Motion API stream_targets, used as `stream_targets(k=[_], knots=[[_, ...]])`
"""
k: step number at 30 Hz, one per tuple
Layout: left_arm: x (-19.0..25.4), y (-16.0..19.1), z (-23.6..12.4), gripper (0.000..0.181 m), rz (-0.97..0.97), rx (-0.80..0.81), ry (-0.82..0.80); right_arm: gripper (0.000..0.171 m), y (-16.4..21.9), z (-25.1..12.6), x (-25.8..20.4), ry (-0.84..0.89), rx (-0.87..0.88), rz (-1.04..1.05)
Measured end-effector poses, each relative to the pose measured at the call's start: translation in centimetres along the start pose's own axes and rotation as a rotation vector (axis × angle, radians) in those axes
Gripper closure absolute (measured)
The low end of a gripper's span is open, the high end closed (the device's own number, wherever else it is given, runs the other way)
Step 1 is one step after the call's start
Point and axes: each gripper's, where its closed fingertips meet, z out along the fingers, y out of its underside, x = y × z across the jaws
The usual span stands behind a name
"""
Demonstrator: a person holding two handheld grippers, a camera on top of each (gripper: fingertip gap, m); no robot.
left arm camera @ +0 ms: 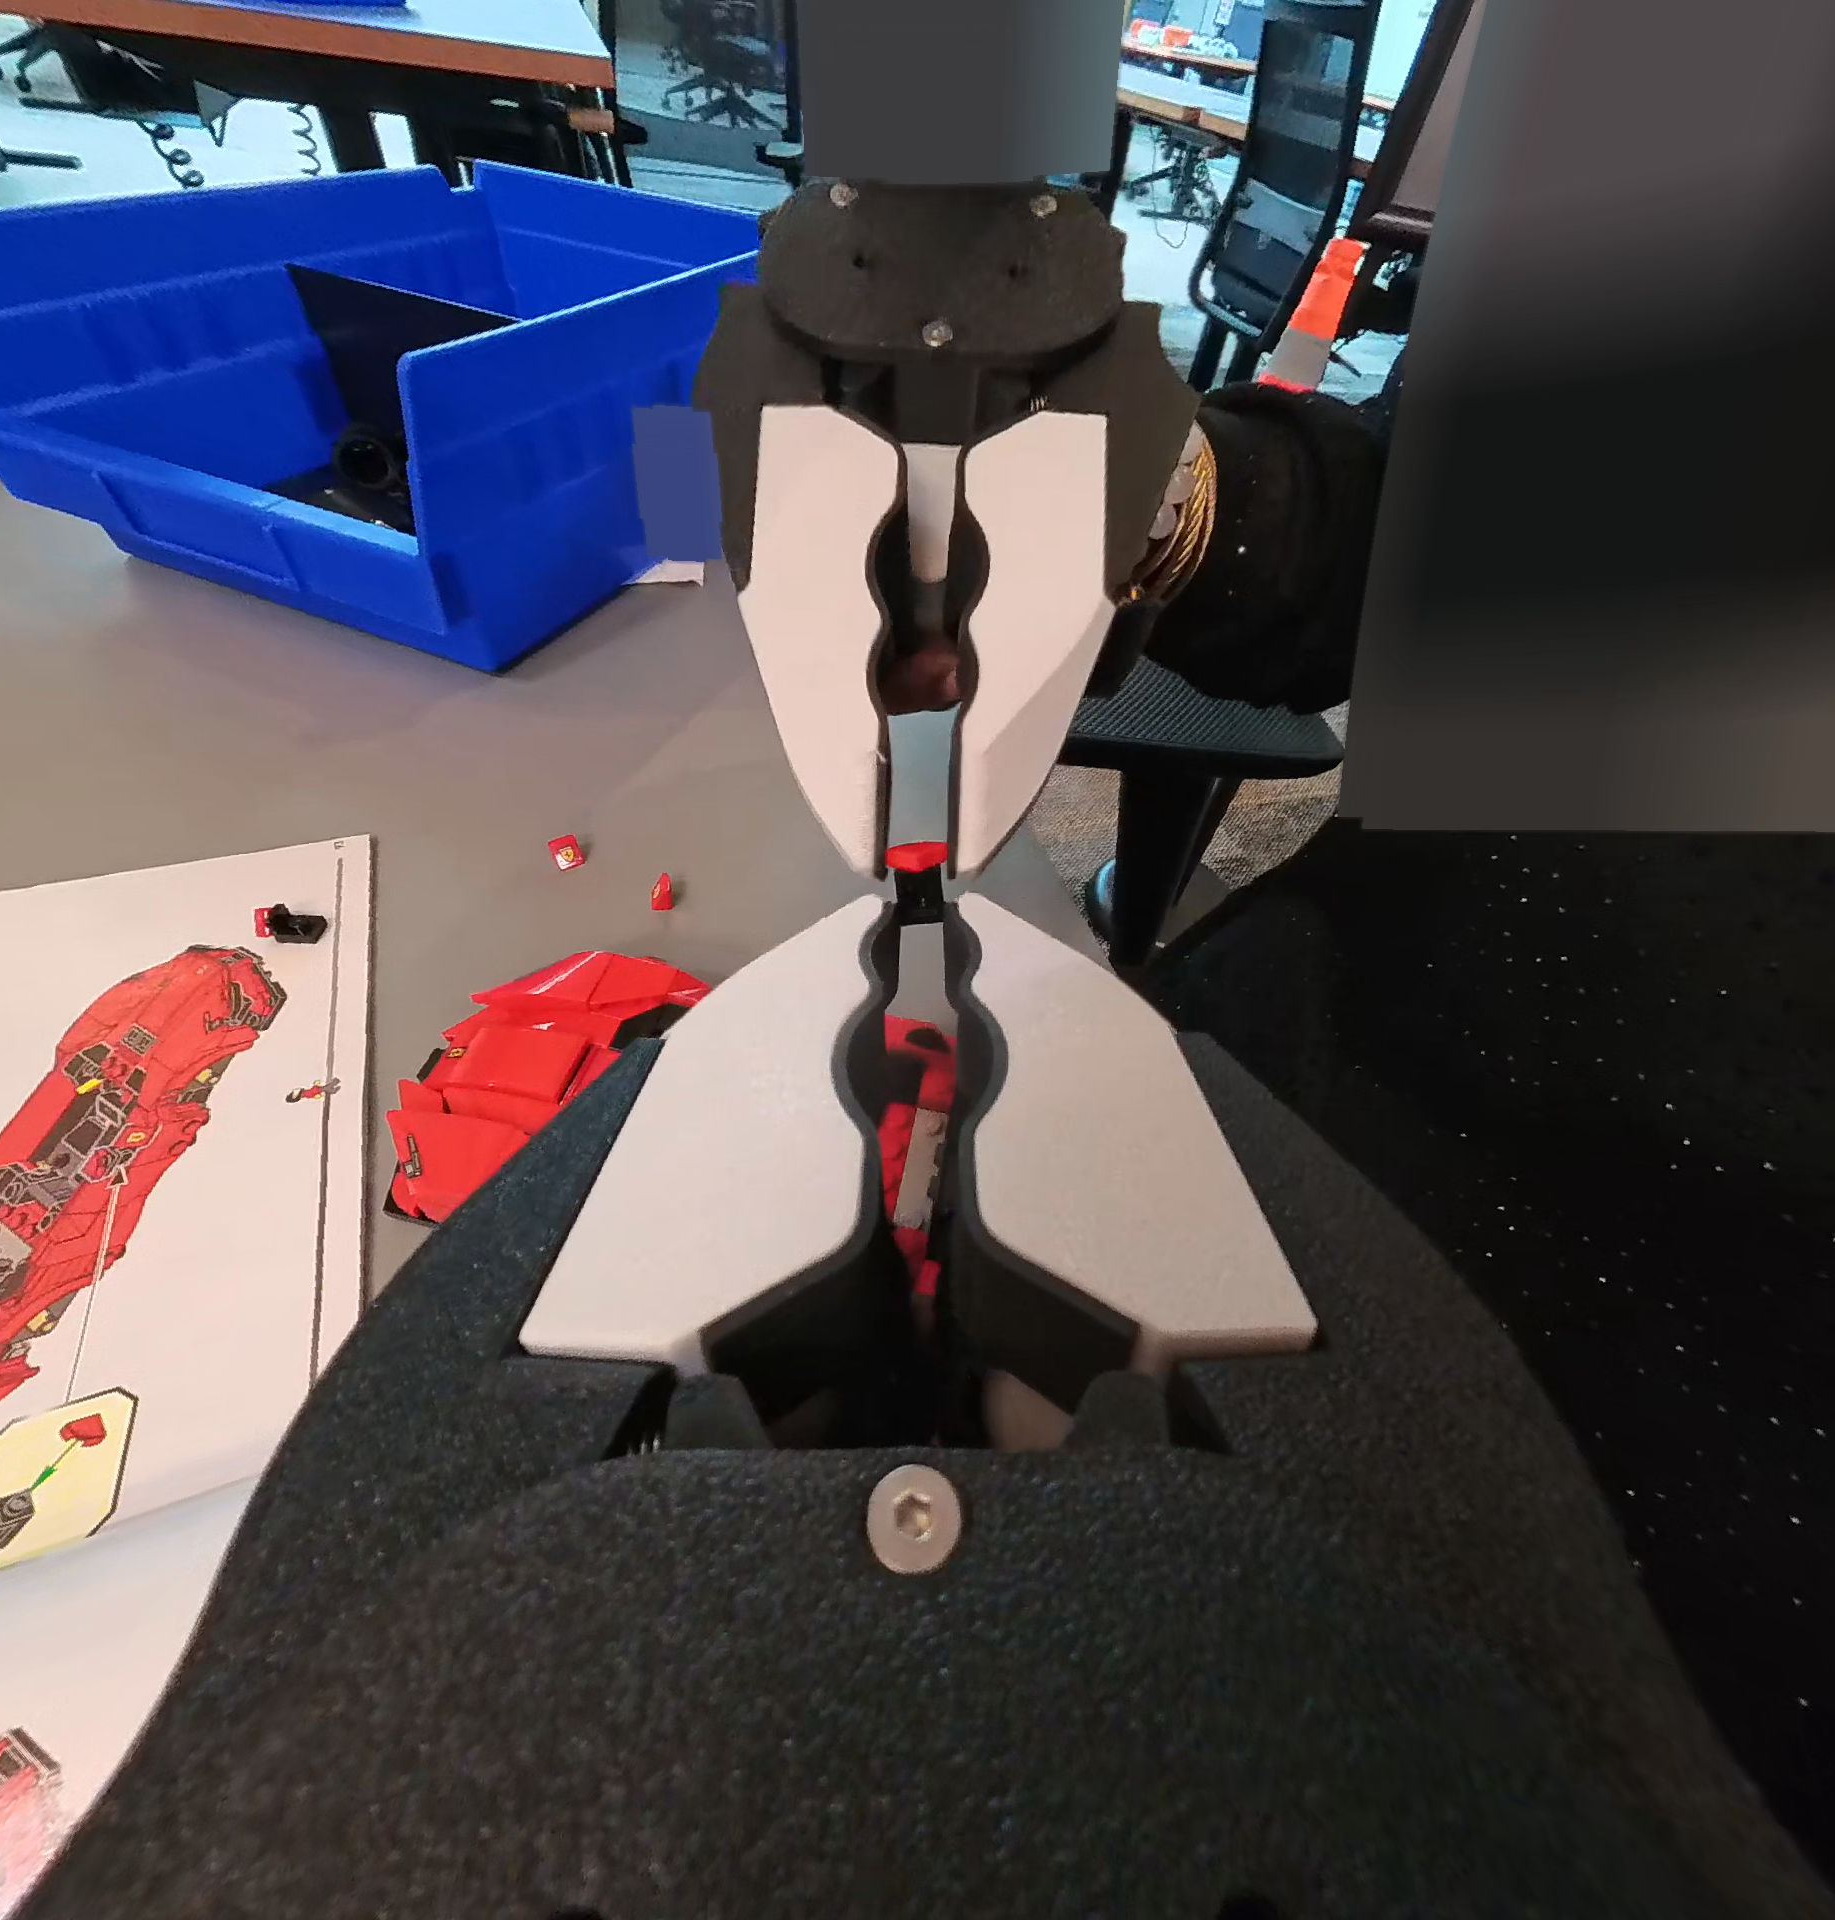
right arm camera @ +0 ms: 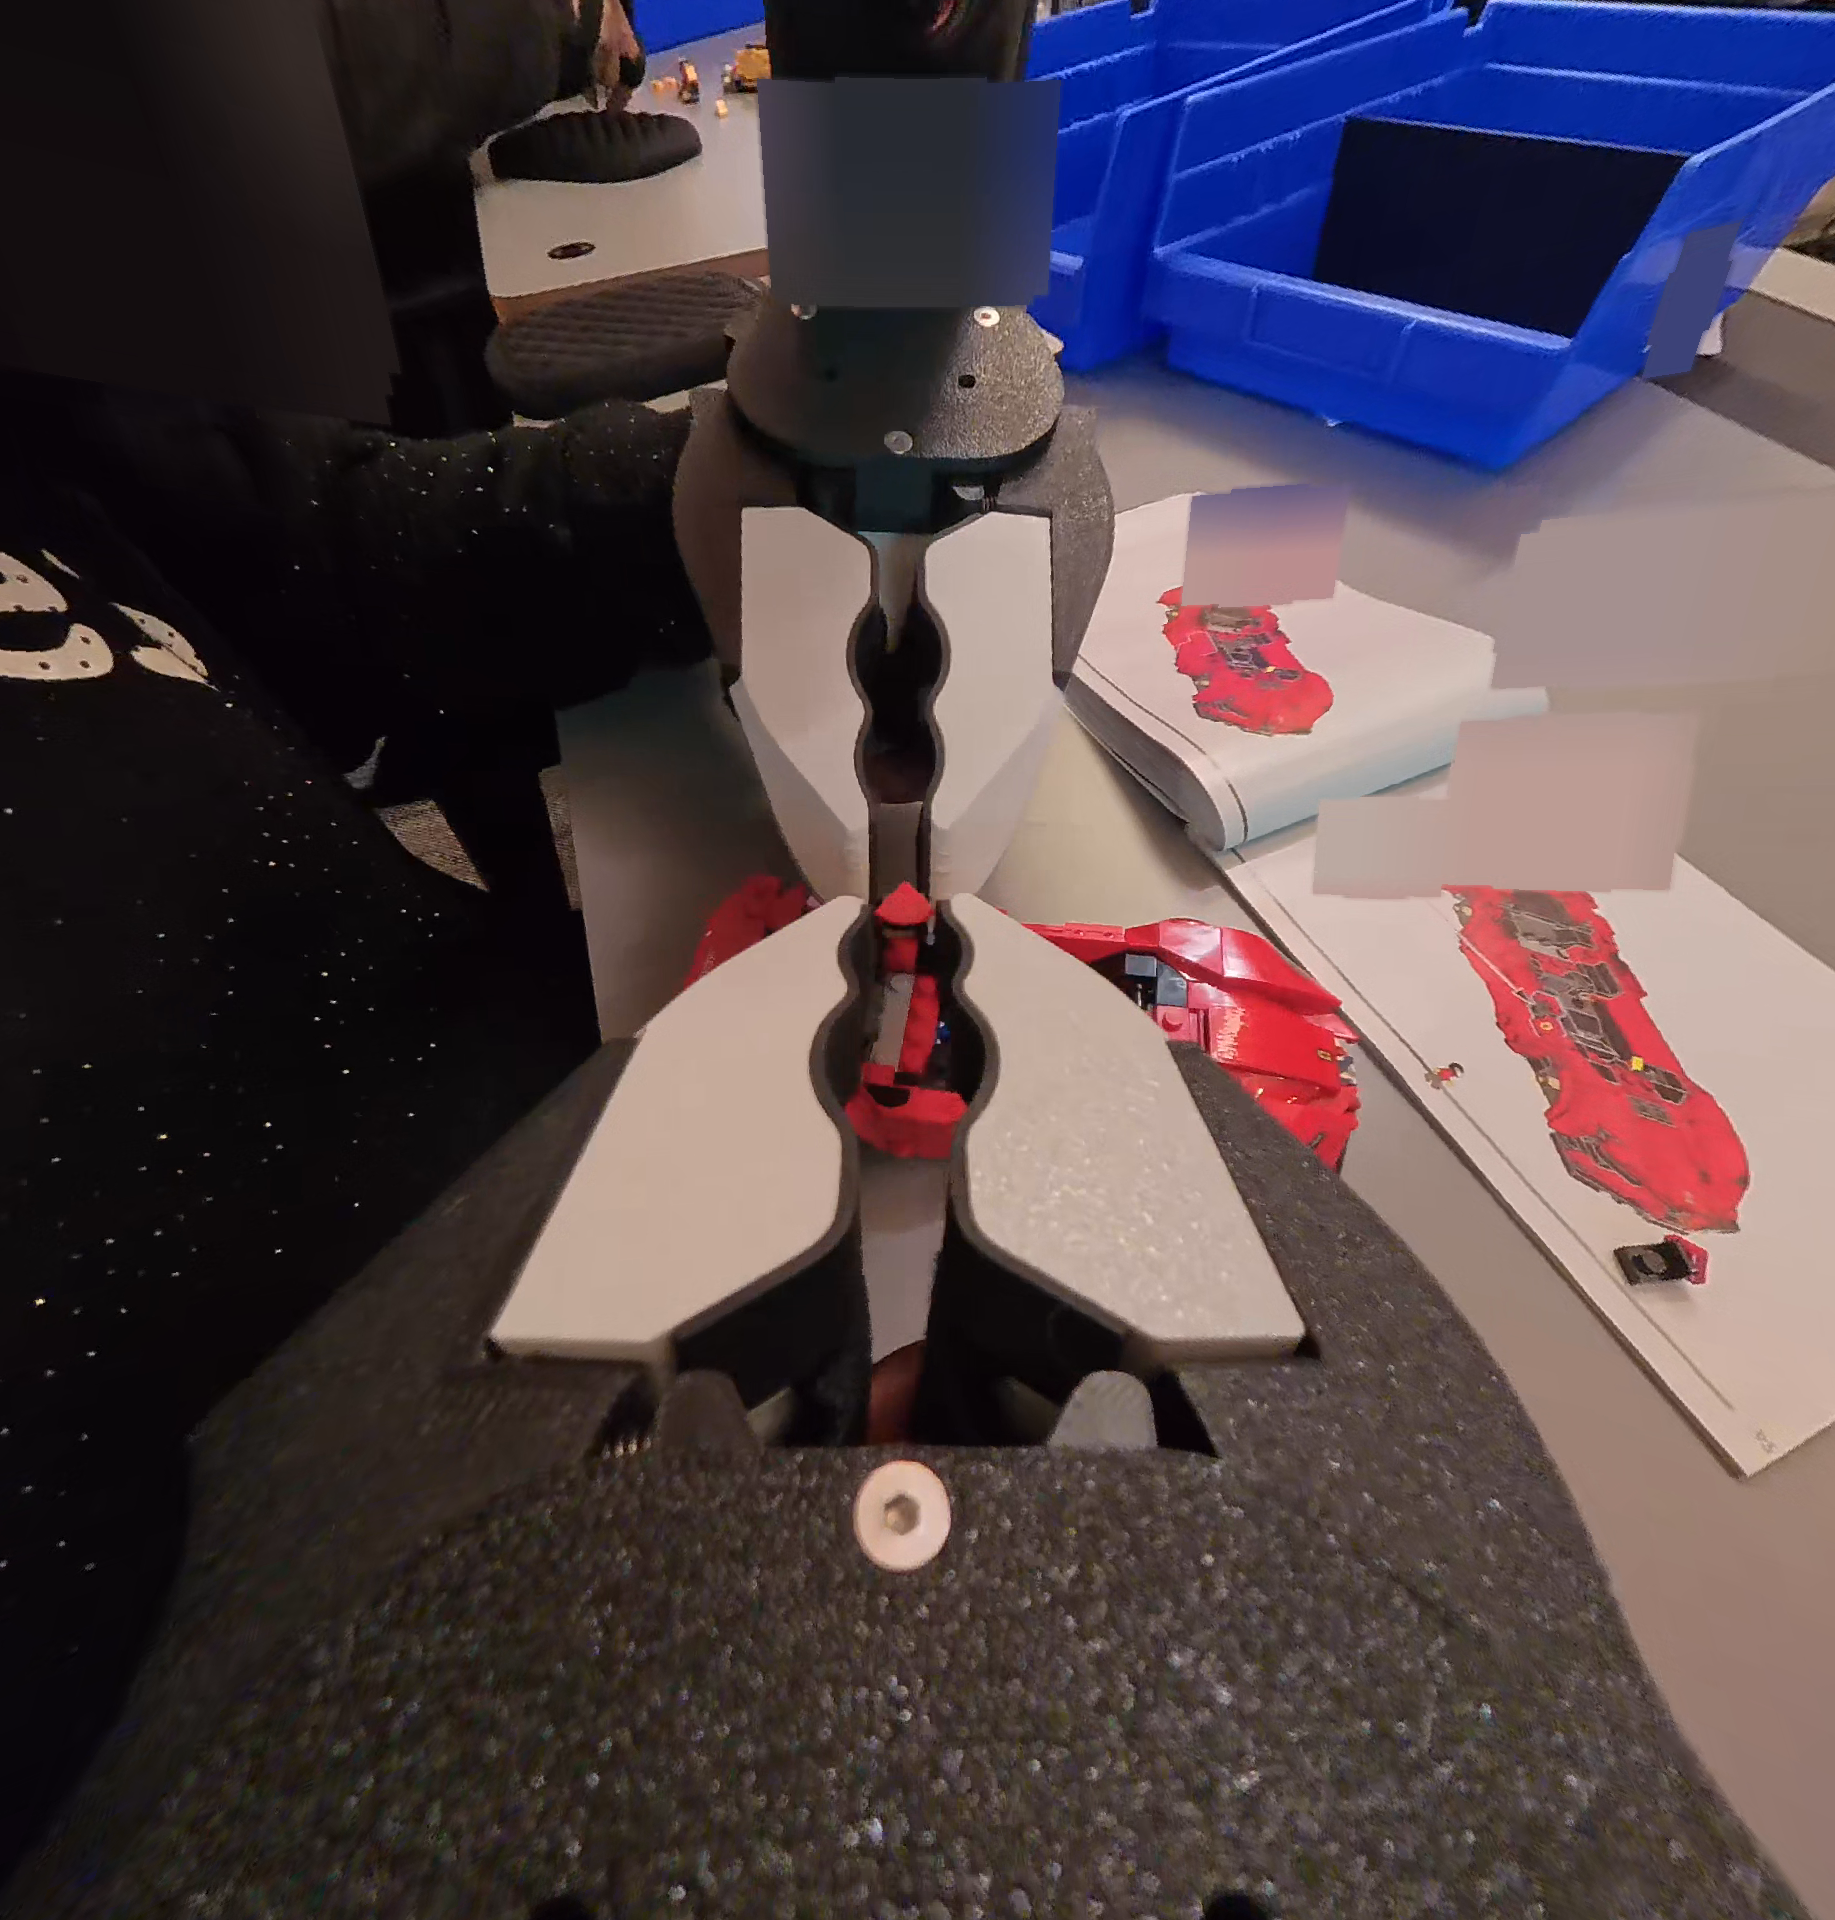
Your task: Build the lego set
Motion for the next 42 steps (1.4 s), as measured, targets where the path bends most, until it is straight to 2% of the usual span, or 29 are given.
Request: stream_targets(k=[4,6,8,12,24,32,42], knots=[[-0.1,0.0,0.0,0.174,-0.004,0.002,-0.005,0.161,0.1,-0.1,0.1,0.007,-0.002,0.002],[-0.5,0.1,-0.1,0.168,-0.006,-0.014,-0.027,0.161,0.2,-0.4,0.4,0.025,-0.010,-0.013],[-1.0,0.7,-0.5,0.167,0.017,-0.062,-0.063,0.161,0.8,-1.1,1.0,0.061,-0.034,-0.017],[-2.6,2.4,-1.1,0.177,0.107,-0.204,-0.185,0.161,3.3,-1.5,2.5,0.116,-0.111,0.049],[-3.7,4.9,0.7,0.181,0.144,-0.492,-0.169,0.161,5.8,-0.2,4.1,0.160,-0.193,0.078],[-4.1,5.6,1.4,0.181,0.194,-0.556,-0.165,0.161,6.2,0.2,3.9,0.183,-0.206,0.078],[-4.1,5.6,2.1,0.181,0.217,-0.560,-0.143,0.161,6.1,0.3,3.9,0.215,-0.207,0.045]])
